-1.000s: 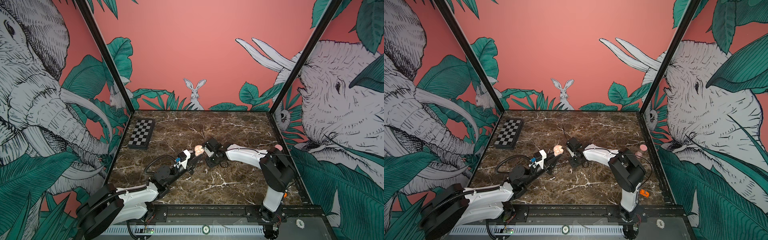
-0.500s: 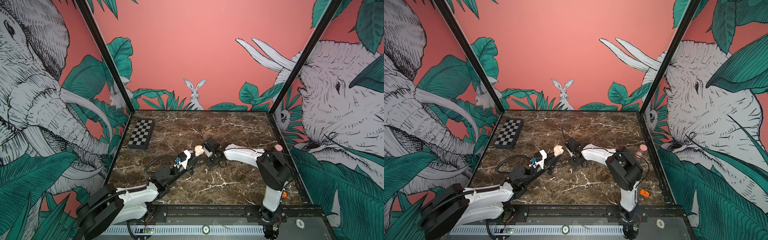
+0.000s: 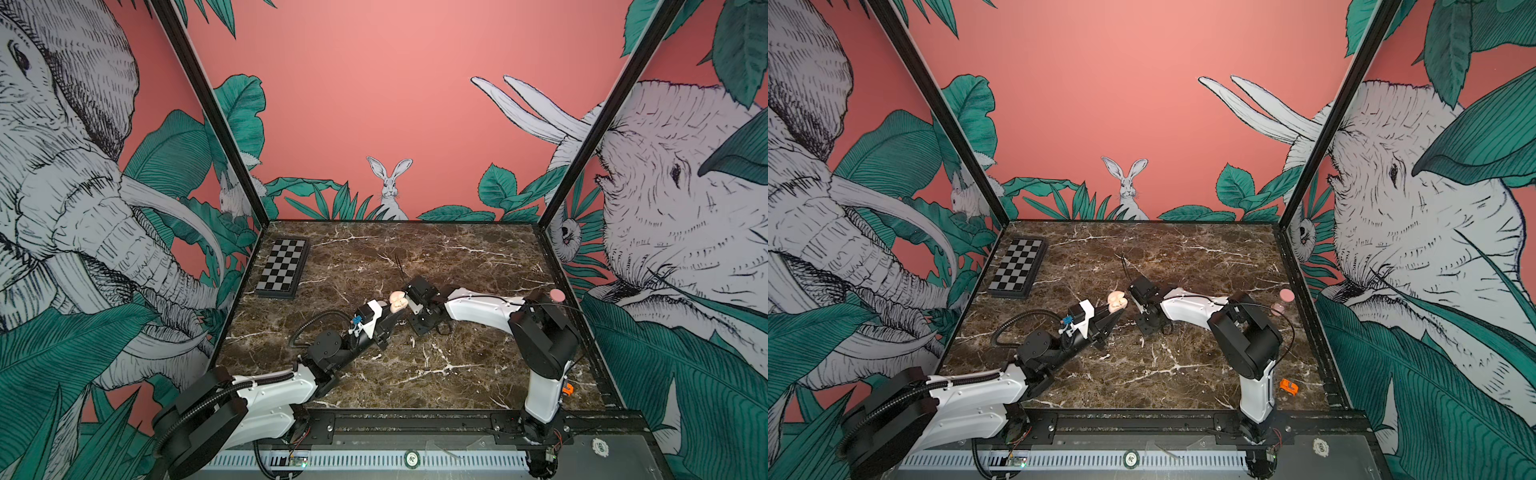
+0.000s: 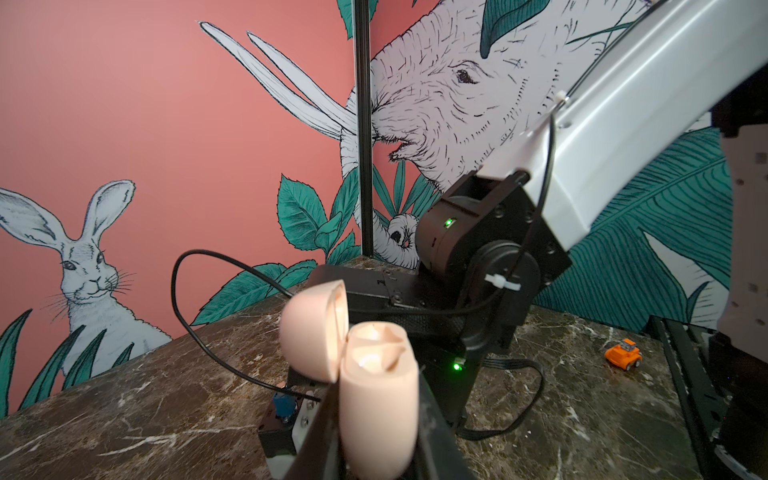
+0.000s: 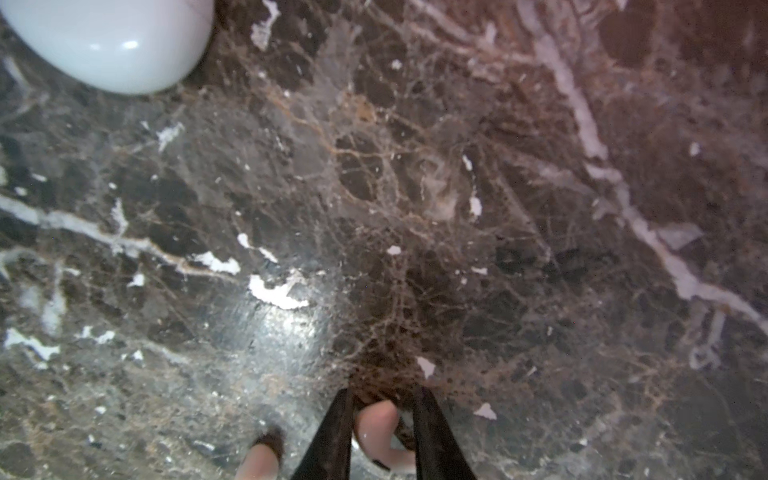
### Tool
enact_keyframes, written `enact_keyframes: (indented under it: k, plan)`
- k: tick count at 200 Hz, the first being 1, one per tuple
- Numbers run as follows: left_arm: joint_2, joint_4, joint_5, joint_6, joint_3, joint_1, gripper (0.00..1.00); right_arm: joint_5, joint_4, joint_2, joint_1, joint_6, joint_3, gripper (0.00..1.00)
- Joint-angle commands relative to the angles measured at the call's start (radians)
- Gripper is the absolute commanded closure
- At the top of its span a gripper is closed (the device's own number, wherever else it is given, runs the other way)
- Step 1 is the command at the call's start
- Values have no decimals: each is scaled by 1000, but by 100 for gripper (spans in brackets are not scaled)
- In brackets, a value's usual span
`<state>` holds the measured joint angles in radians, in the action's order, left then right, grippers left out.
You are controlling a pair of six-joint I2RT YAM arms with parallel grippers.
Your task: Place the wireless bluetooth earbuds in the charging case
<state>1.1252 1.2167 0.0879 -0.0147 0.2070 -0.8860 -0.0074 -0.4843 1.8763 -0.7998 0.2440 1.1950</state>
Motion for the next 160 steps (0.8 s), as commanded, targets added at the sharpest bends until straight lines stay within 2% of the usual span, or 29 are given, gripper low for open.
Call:
enact_keyframes:
  k: [1, 88, 160]
  plan:
    - [-13, 2, 7, 12, -3, -5, 100, 14, -10, 2, -8, 19, -7, 75]
    - [-15, -6, 10, 16, 1, -5, 100, 8, -13, -15, -6, 90, -36, 71]
    - [-21, -17, 15, 18, 3, -5, 100, 17, -19, -15, -6, 113, -53, 77]
